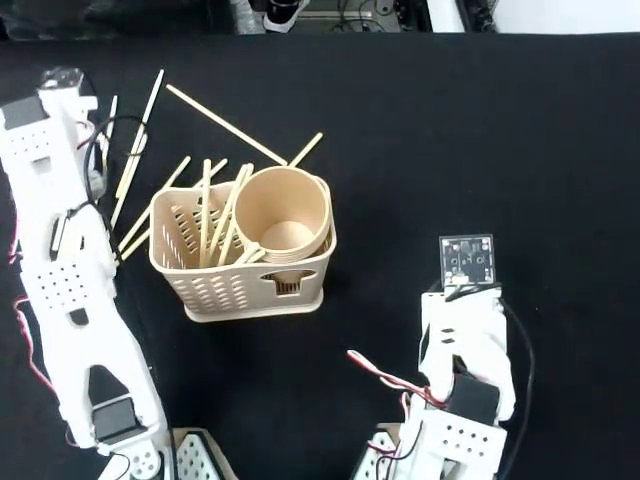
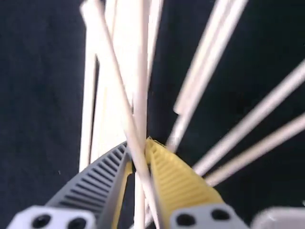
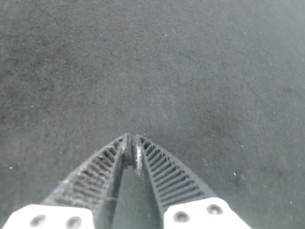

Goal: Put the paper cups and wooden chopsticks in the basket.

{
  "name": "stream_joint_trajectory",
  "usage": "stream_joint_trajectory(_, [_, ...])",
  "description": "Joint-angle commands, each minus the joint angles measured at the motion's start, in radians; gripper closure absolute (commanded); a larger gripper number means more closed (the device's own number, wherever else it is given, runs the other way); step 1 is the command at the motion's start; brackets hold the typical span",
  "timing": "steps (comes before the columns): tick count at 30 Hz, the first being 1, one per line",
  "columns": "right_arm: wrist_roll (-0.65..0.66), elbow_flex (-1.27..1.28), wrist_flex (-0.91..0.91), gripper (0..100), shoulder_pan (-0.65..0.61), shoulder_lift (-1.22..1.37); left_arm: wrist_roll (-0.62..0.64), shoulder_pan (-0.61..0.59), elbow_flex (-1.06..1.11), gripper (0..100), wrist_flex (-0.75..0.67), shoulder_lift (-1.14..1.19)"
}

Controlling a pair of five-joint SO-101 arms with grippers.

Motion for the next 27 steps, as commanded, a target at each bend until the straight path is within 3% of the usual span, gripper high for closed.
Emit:
stream_joint_trajectory(1, [0.008,-0.002,0.005,98.5,-0.012,-0.041,0.069,0.036,0.223,97,0.005,-0.351])
stream_joint_trajectory(5, [0.008,-0.002,0.005,98.5,-0.012,-0.041,0.074,0.041,0.435,97,-0.035,-0.601])
stream_joint_trajectory(9, [0.008,-0.002,0.005,98.5,-0.012,-0.041,0.075,0.035,0.699,97,-0.190,-0.818])
stream_joint_trajectory(19, [0.008,-0.002,0.005,98.5,-0.012,-0.041,0.077,0.122,1.543,97,-0.779,-1.521])
stream_joint_trajectory(27, [0.008,-0.002,0.005,98.5,-0.012,-0.041,0.141,0.211,1.971,97,-1.162,-2.070])
